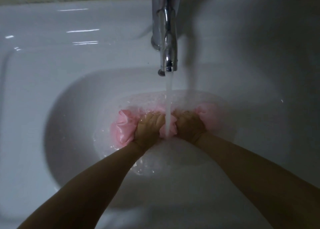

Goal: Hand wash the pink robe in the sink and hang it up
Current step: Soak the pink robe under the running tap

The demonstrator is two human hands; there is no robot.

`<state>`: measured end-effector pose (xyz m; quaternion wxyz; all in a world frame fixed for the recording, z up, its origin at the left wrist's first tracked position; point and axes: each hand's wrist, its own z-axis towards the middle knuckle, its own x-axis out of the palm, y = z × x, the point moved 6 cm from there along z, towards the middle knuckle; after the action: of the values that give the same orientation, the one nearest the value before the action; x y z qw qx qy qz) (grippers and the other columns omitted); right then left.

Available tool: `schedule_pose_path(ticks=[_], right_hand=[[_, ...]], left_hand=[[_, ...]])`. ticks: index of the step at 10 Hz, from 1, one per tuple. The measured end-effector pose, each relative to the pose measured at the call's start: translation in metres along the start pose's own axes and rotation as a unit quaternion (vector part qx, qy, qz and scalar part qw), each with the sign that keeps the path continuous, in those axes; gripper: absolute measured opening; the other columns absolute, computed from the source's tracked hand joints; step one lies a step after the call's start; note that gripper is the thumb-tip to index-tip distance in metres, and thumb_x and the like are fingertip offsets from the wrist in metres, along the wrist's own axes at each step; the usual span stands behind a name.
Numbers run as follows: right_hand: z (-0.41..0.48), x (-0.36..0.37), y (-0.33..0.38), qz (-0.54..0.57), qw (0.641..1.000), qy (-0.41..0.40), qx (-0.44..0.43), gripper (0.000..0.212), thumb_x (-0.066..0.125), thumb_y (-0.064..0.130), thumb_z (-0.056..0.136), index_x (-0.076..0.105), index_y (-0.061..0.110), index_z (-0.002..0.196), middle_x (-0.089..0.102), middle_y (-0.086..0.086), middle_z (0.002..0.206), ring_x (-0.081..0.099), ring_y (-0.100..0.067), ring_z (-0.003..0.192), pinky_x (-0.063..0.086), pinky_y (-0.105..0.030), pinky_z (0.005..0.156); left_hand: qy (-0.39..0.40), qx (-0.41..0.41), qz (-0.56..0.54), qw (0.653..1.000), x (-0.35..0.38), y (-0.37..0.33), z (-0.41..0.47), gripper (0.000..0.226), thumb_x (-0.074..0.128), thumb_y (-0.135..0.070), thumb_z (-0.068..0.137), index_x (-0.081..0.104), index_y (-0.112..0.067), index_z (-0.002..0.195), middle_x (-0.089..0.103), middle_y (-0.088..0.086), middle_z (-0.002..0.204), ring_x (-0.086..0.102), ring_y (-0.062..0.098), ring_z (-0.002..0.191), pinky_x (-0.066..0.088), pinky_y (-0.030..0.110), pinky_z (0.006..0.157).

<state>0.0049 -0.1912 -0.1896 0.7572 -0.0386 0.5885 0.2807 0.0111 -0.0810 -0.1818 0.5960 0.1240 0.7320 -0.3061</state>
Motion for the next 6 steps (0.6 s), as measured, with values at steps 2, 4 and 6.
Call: schedule_pose_path(ticks=[2,4,6], right_hand=[[-0.005,0.004,0.000,-0.029,1.000,0.000,0.006,0.034,0.042,0.017,0.090,0.069,0.007,0.074,0.069,-0.012,0.075,0.064,-0.029,0.057,0.050,-0.032,0.050],[-0.004,-0.003,0.001,-0.019,1.000,-0.014,0.002,0.041,0.035,0.018,0.095,0.070,0.005,0.078,0.071,-0.014,0.082,0.067,-0.030,0.063,0.053,-0.034,0.052],[-0.005,-0.011,0.003,0.021,0.999,-0.010,0.024,0.041,0.039,0.027,0.093,0.068,0.009,0.069,0.070,-0.011,0.074,0.065,-0.027,0.059,0.050,-0.030,0.055]], left_hand=[[-0.008,0.014,-0.013,1.000,0.017,0.001,0.002,0.036,0.008,-0.015,0.099,0.043,-0.009,0.102,0.070,0.012,0.083,0.070,0.027,0.078,0.058,0.036,0.063],[-0.079,0.031,0.014,0.996,0.014,0.001,0.000,0.036,0.011,-0.021,0.101,0.046,-0.010,0.103,0.068,0.013,0.086,0.067,0.029,0.081,0.056,0.038,0.066],[-0.083,-0.024,0.063,0.994,-0.004,-0.004,-0.009,0.070,-0.018,-0.046,0.091,0.041,-0.011,0.101,0.063,0.007,0.098,0.046,0.019,0.093,0.044,0.032,0.079]])
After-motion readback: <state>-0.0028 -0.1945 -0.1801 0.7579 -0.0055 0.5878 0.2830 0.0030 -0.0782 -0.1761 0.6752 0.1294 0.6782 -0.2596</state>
